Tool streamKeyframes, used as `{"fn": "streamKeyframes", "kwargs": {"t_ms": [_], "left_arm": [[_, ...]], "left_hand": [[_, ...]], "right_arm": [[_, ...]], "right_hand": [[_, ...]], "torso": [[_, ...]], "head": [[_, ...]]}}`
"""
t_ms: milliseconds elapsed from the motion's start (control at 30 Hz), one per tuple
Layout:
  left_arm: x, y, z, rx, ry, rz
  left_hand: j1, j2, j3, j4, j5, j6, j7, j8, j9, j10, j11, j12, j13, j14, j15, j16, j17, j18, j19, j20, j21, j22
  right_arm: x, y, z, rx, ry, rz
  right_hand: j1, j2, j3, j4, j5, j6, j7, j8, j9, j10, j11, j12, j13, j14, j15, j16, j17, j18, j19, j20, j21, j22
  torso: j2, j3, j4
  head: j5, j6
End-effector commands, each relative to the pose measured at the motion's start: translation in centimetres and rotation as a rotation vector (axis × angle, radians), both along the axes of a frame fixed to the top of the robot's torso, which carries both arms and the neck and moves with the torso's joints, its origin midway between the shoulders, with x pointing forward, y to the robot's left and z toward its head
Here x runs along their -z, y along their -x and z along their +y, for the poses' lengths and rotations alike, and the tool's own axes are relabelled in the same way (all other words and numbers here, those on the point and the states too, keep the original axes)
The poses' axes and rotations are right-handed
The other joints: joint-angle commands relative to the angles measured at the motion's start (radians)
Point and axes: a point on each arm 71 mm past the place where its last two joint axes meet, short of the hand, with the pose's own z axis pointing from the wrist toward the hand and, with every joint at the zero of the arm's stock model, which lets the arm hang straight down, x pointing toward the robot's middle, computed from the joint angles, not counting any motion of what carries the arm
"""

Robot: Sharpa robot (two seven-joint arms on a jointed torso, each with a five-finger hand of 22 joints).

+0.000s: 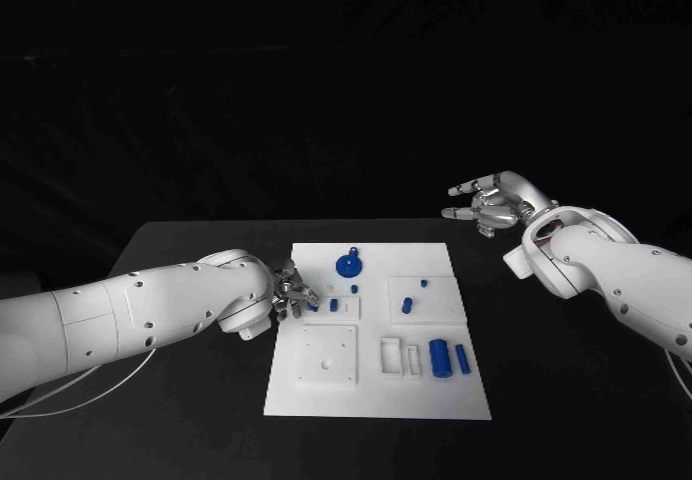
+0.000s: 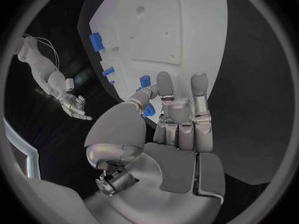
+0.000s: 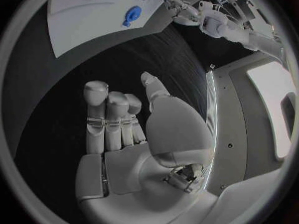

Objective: Assemble the parts on the task board

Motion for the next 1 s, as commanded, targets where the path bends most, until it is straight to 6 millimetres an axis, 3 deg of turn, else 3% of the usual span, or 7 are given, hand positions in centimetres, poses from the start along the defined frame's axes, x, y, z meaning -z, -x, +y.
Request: {"fn": "streamKeyframes", "kwargs": {"t_ms": [33, 300, 1000], "left_arm": [[0.0, 0.07, -0.4, 0.019, -0.003, -0.008], [0.03, 0.01, -0.51, 0.018, -0.001, -0.017], [0.38, 0.08, -0.66, 0.028, -0.022, -0.019]], "left_hand": [[0.012, 0.0, -0.001, 0.002, -0.007, 0.118, -0.108, 0.004, 0.083, 0.04, -0.018, 0.003, 0.002, -0.003, -0.006, 0.006, 0.001, 0.013, -0.008, 0.001, 0.004, 0.017], [0.014, 0.0, -0.004, 0.003, -0.016, 0.119, -0.108, 0.003, 0.081, 0.04, -0.018, 0.004, 0.002, -0.004, -0.005, 0.008, 0.002, 0.015, -0.009, 0.003, 0.006, 0.016], [0.025, 0.004, -0.006, 0.001, -0.03, 0.122, -0.107, 0.0, 0.064, 0.04, -0.018, 0.003, 0.003, -0.003, -0.004, 0.011, 0.001, 0.017, -0.011, 0.005, 0.008, 0.016]], "right_arm": [[0.05, 0.06, 0.14, -0.013, 0.001, 0.006], [0.09, 0.07, 0.09, -0.013, 0.0, 0.008], [0.14, 0.11, -0.05, -0.011, 0.001, 0.01]], "right_hand": [[-0.002, 0.0, 0.001, -0.007, 0.005, 0.001, -0.002, -0.004, 0.0, -0.005, -0.004, -0.002, -0.001, 0.005, -0.001, -0.003, 0.001, 0.019, 0.051, 0.004, -0.003, 0.021], [-0.002, 0.0, 0.001, -0.007, 0.005, 0.001, -0.002, -0.004, 0.0, -0.005, -0.004, -0.002, -0.001, 0.005, -0.001, -0.003, 0.001, 0.019, 0.051, 0.004, -0.003, 0.021], [-0.002, 0.0, 0.001, -0.007, 0.005, 0.001, -0.002, -0.004, 0.0, -0.005, -0.004, -0.002, -0.001, 0.005, -0.001, -0.003, 0.001, 0.019, 0.051, 0.004, -0.003, 0.021]], "torso": [[0.0, 0.0003, -0.0005], [0.0, 0.0015, -0.0015], [0.0, 0.0002, 0.0006]], "head": [[-0.005, 0.001], [-0.005, 0.0], [-0.008, -0.003]]}}
